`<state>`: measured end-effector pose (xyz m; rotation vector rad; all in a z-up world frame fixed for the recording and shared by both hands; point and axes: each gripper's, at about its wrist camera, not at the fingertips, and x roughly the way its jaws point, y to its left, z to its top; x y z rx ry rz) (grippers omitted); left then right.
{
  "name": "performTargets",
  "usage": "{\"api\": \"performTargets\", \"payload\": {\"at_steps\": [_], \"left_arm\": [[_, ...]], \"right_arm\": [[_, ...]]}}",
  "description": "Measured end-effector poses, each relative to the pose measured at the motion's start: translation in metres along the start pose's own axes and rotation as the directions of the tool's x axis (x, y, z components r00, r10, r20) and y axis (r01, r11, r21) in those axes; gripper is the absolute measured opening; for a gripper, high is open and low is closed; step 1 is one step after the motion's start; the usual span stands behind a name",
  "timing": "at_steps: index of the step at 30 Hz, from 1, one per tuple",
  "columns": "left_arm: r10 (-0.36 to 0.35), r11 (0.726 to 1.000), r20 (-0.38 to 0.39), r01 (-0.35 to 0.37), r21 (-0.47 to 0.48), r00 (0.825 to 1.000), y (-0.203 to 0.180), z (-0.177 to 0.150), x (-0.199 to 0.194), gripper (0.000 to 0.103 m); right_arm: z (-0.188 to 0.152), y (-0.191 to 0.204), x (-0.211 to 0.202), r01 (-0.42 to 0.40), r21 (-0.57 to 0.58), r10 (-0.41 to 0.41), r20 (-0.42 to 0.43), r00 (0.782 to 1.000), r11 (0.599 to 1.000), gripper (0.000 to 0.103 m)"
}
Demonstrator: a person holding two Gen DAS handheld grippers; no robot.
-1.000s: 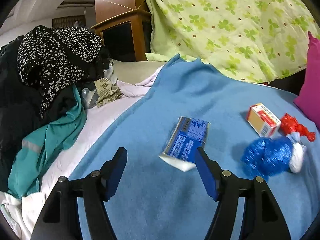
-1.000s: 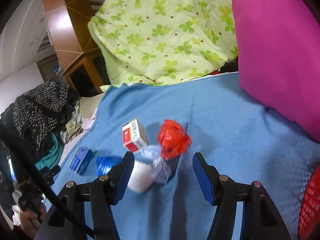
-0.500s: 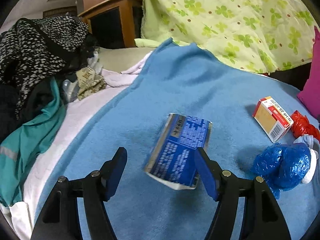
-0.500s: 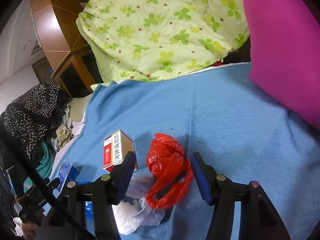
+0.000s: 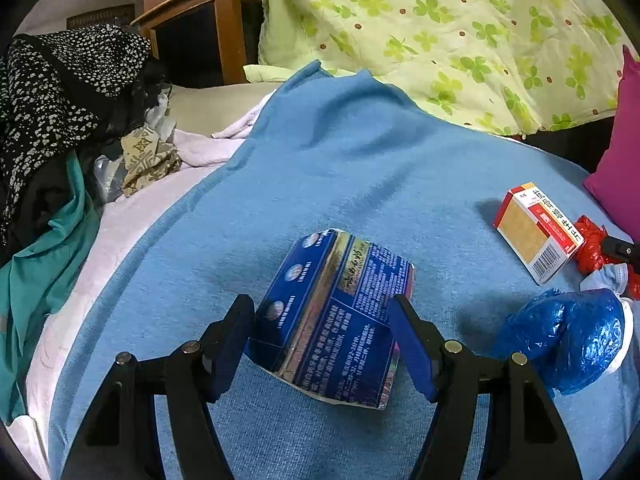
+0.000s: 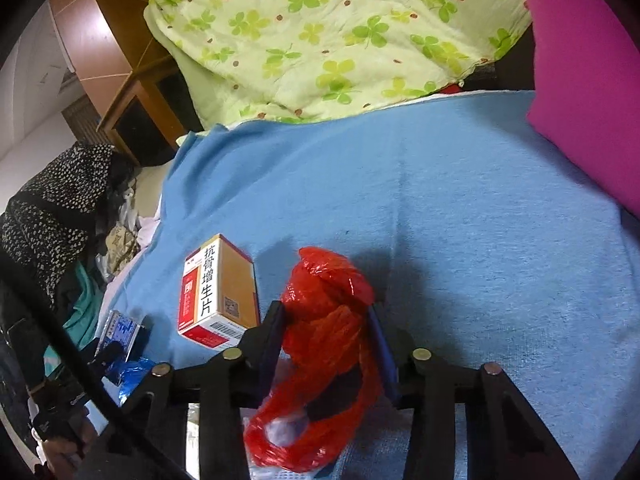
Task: Collect trash
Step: 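Grasp the blue box with the left tool while the right tool grasps the red plastic bag, then lift the blue box with the left tool while the right tool lifts the red bag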
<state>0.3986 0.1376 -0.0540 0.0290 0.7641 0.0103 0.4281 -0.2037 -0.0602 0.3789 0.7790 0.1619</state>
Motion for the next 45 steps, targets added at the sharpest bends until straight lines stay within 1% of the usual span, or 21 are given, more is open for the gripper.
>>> {"api": "performTargets", "payload": {"at_steps": [4,6,11,16,23,29,32,37,40,45], "left_arm": [[-0.037,0.999,-0.017,0.037,-0.014,0.999,0.0,-0.001,-0.001,0.071],[-0.043,0.999,-0.024,0.042,-0.016,0.999,0.001,-0.002,0.0,0.071],[-0.053,0.998,-0.03,0.052,-0.023,0.998,0.006,-0.005,-0.001,0.071],[-0.079,0.996,-0.032,0.078,-0.054,0.996,0.014,-0.006,-0.003,0.071],[-0.113,0.992,-0.039,0.11,-0.067,0.993,0.02,-0.009,-0.003,0.071],[-0.136,0.985,-0.044,0.13,-0.11,0.99,0.024,-0.008,-0.003,0.071],[-0.161,0.981,-0.033,0.156,-0.117,0.986,0.022,-0.006,-0.009,0.072],[-0.144,0.986,-0.059,0.138,-0.094,0.988,0.017,-0.009,-0.003,0.073],[-0.139,0.987,-0.058,0.134,-0.092,0.989,0.016,-0.01,-0.002,0.075],[-0.124,0.989,-0.059,0.119,-0.083,0.991,0.013,-0.009,-0.005,0.075]], "right_arm": [[-0.002,-0.001,0.003,-0.015,0.013,0.015,-0.029,0.999,1.0,0.043],[-0.002,-0.003,0.002,-0.031,0.026,0.032,-0.031,0.999,0.999,0.038],[-0.001,0.0,-0.001,-0.042,0.034,0.043,-0.028,0.999,0.999,0.033],[0.002,0.001,-0.017,-0.049,0.048,0.049,0.018,0.999,0.998,0.032],[0.006,0.001,-0.046,-0.073,0.084,0.064,0.099,0.993,0.994,0.032],[0.002,0.015,-0.063,-0.085,0.051,0.078,0.129,0.989,0.995,0.032],[0.0,0.02,-0.069,-0.09,0.038,0.084,0.133,0.988,0.995,0.032],[-0.003,0.026,-0.072,-0.086,0.02,0.083,0.137,0.987,0.996,0.032],[-0.005,0.027,-0.071,-0.085,0.016,0.082,0.133,0.988,0.996,0.032],[-0.007,0.029,-0.069,-0.083,0.007,0.081,0.123,0.989,0.997,0.032]]}}
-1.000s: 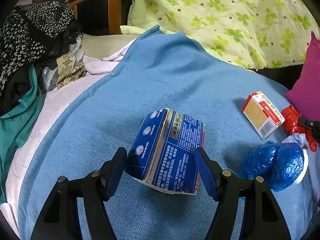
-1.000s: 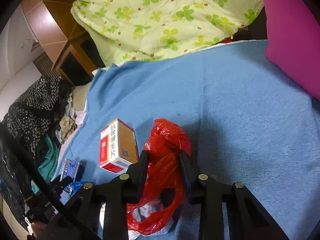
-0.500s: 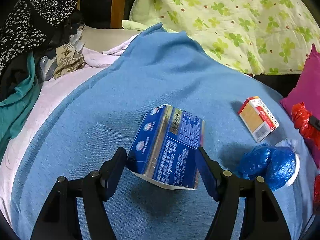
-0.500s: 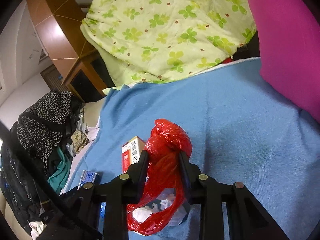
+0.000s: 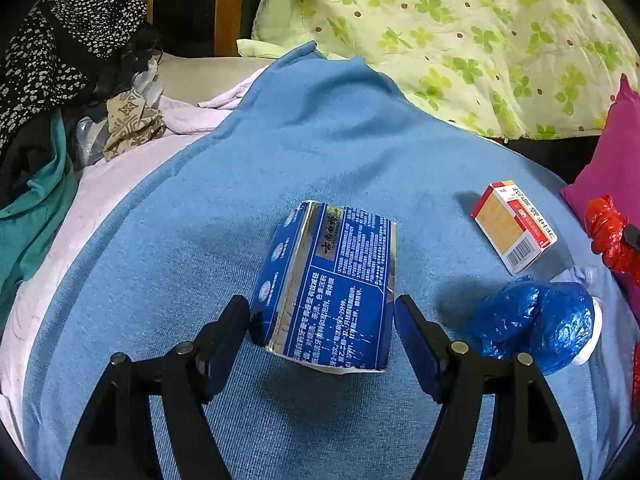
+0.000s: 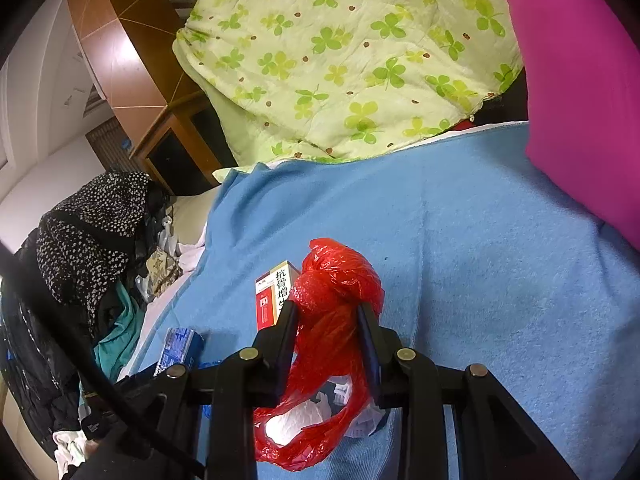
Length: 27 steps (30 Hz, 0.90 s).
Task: Collect trash
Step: 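Lift the blue box with the left tool while the right tool lifts the red bag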
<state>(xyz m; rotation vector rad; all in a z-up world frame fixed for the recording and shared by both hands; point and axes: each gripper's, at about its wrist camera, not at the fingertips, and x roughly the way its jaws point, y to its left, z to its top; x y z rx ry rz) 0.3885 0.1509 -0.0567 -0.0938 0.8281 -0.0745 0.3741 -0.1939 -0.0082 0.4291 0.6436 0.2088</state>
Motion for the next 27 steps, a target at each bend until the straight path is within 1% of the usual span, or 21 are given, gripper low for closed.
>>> {"api": "performTargets", "payload": {"at_steps": [2,6,9,10,12,17,21,27], "left_arm": [[-0.013,1.0,0.014,0.013,-0.005,1.0,-0.001,0.001,-0.005,0.075],[-0.001,1.0,0.011,0.001,0.006,1.0,-0.004,0.002,-0.005,0.075],[0.024,1.0,-0.002,-0.024,0.019,1.0,-0.006,0.001,-0.001,0.075],[0.038,0.999,-0.008,-0.038,0.022,0.999,-0.006,0.001,0.001,0.076],[0.042,0.999,-0.013,-0.042,0.026,0.999,-0.006,-0.001,0.003,0.08],[0.067,0.997,0.008,-0.067,0.048,0.998,-0.008,-0.001,0.002,0.08],[0.064,0.997,0.003,-0.064,0.051,0.998,-0.008,-0.002,0.003,0.08],[0.067,0.994,0.013,-0.068,0.089,0.998,-0.017,-0.003,-0.001,0.08]], "right_arm": [[0.0,0.001,0.0,0.001,-0.005,-0.001,0.001,1.0,1.0,0.032],[-0.001,0.001,0.0,-0.002,-0.007,0.002,0.001,1.0,1.0,0.032],[-0.002,0.002,0.001,-0.002,-0.009,0.002,-0.002,1.0,1.0,0.032],[-0.002,0.003,0.002,0.0,-0.013,0.0,-0.002,1.0,1.0,0.032],[-0.002,0.004,0.002,-0.002,-0.013,0.002,-0.003,1.0,1.0,0.032],[-0.002,0.004,0.002,-0.002,-0.017,0.002,-0.001,1.0,1.0,0.032],[-0.002,0.005,0.0,-0.002,-0.019,0.002,0.004,1.0,1.0,0.032],[-0.001,0.003,0.0,0.004,-0.017,-0.004,0.007,1.0,1.0,0.032]]}}
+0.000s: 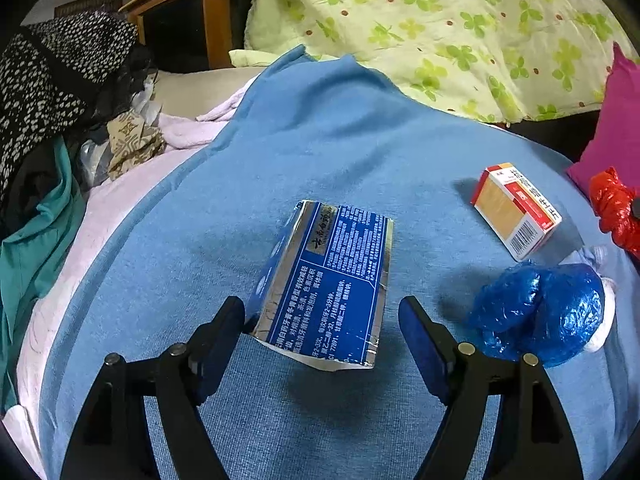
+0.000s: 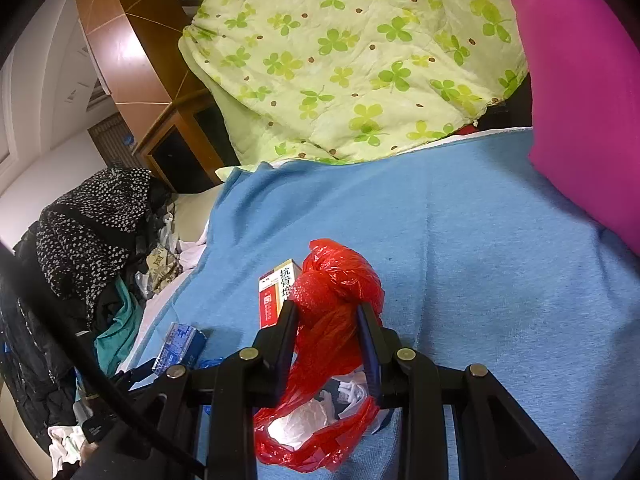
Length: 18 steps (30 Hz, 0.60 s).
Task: Collect trash
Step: 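Lift the blue box with the left tool while the right tool lifts the red bag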
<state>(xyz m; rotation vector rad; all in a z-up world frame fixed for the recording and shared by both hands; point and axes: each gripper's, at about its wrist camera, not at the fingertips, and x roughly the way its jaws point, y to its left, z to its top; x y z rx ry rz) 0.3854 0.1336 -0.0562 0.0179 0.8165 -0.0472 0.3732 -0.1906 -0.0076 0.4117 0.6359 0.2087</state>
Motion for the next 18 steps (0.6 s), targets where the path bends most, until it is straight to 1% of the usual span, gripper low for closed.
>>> {"api": "performTargets", "payload": {"at_steps": [3,6,9,11,13,18], "left_arm": [[0.018,1.0,-0.01,-0.018,0.008,1.0,0.0001,-0.0007,0.0032,0.08],[0.024,1.0,-0.023,-0.024,-0.01,0.999,0.0049,-0.0023,0.0073,0.08],[0.03,0.999,-0.008,-0.03,-0.017,1.0,0.0075,-0.003,0.0051,0.08],[0.017,1.0,0.006,-0.017,-0.022,1.0,0.0083,-0.0029,0.0026,0.079],[0.011,1.0,0.015,-0.011,-0.009,1.0,0.0068,-0.0026,0.0011,0.069],[0.01,1.0,0.036,-0.01,0.0,0.999,0.0058,-0.0019,-0.0018,0.064]], "right_arm": [[-0.0004,-0.0008,0.0007,0.003,0.0,-0.003,-0.003,1.0,1.0,0.032],[-0.0003,0.0005,0.0001,0.001,-0.004,-0.001,-0.002,1.0,1.0,0.032],[-0.0011,0.0012,-0.0003,0.002,-0.007,-0.002,0.0,1.0,1.0,0.032],[-0.0011,0.0012,-0.0003,0.002,-0.007,-0.002,0.001,1.0,1.0,0.032],[-0.0012,0.0017,-0.0006,0.004,-0.01,-0.004,0.004,1.0,1.0,0.032],[0.0004,0.0035,-0.0019,0.005,-0.017,-0.005,0.008,1.0,1.0,0.032]]}}
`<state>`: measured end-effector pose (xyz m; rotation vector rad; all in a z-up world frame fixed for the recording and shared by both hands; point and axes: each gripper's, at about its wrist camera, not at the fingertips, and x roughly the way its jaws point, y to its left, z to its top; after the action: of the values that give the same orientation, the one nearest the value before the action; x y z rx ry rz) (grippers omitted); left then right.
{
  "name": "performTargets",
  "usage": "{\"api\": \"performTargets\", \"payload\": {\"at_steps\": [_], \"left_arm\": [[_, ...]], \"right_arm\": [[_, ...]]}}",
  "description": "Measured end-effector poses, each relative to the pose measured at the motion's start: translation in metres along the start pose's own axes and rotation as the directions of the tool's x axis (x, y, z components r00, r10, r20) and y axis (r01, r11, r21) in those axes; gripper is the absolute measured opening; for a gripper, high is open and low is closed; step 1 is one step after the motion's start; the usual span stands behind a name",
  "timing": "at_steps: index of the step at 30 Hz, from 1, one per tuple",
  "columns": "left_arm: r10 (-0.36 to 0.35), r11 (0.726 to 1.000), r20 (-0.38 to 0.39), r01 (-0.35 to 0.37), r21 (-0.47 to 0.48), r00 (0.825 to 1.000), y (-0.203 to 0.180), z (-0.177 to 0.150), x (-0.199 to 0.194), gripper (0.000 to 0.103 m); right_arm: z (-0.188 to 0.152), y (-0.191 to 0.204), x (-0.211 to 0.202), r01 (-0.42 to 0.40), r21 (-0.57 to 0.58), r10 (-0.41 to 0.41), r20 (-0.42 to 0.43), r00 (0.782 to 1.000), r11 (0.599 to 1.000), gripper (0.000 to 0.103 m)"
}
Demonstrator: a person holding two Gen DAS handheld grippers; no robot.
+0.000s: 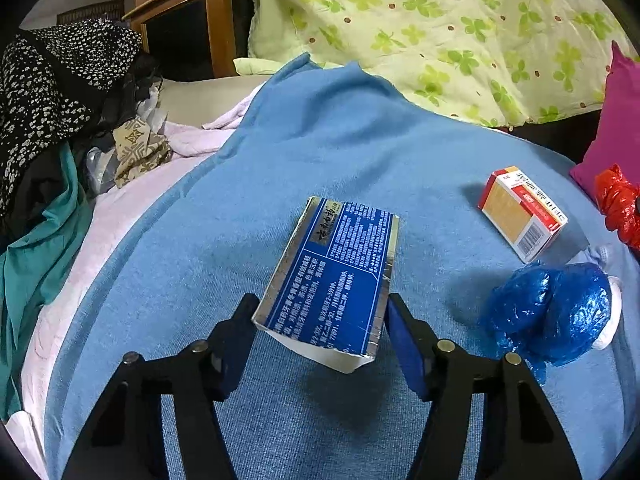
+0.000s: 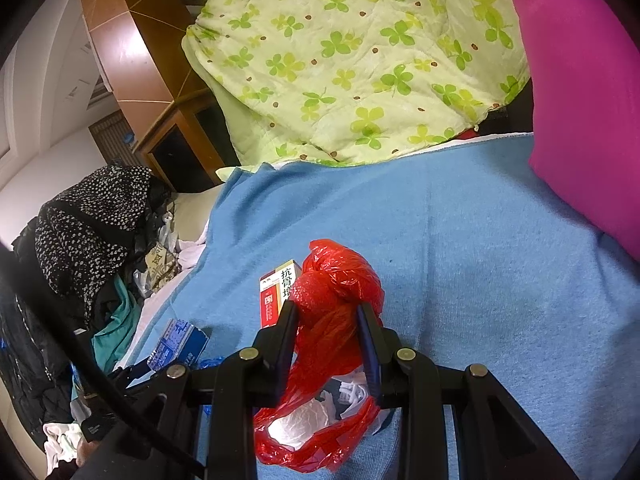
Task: Collect trash
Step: 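Lift the blue box with the left tool while the right tool lifts the red bag, then carry the blue box and red bag toward the red basket with both tools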
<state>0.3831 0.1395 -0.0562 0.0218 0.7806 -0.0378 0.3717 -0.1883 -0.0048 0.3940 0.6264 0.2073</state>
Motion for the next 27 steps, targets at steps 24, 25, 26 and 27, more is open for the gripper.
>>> {"api": "performTargets", "payload": {"at_steps": [24,25,26,27], "left_arm": [[-0.094,0.993,0.248,0.072,0.094,0.964,-0.077,-0.013,-0.124,0.064],[-0.101,0.991,0.255,0.073,0.115,0.962,-0.086,-0.017,-0.133,0.064],[-0.108,0.989,0.26,0.076,0.13,0.96,-0.093,-0.02,-0.139,0.064],[-0.118,0.986,0.264,0.082,0.143,0.957,-0.101,-0.024,-0.146,0.064]], "right_arm": [[-0.019,0.02,-0.098,0.044,-0.067,-0.034,0.148,0.988,0.997,0.032],[-0.024,0.02,-0.107,0.053,-0.069,-0.041,0.154,0.987,0.996,0.032],[-0.028,0.02,-0.115,0.06,-0.072,-0.048,0.162,0.986,0.996,0.032],[-0.032,0.02,-0.124,0.068,-0.075,-0.054,0.171,0.984,0.995,0.032]]}}
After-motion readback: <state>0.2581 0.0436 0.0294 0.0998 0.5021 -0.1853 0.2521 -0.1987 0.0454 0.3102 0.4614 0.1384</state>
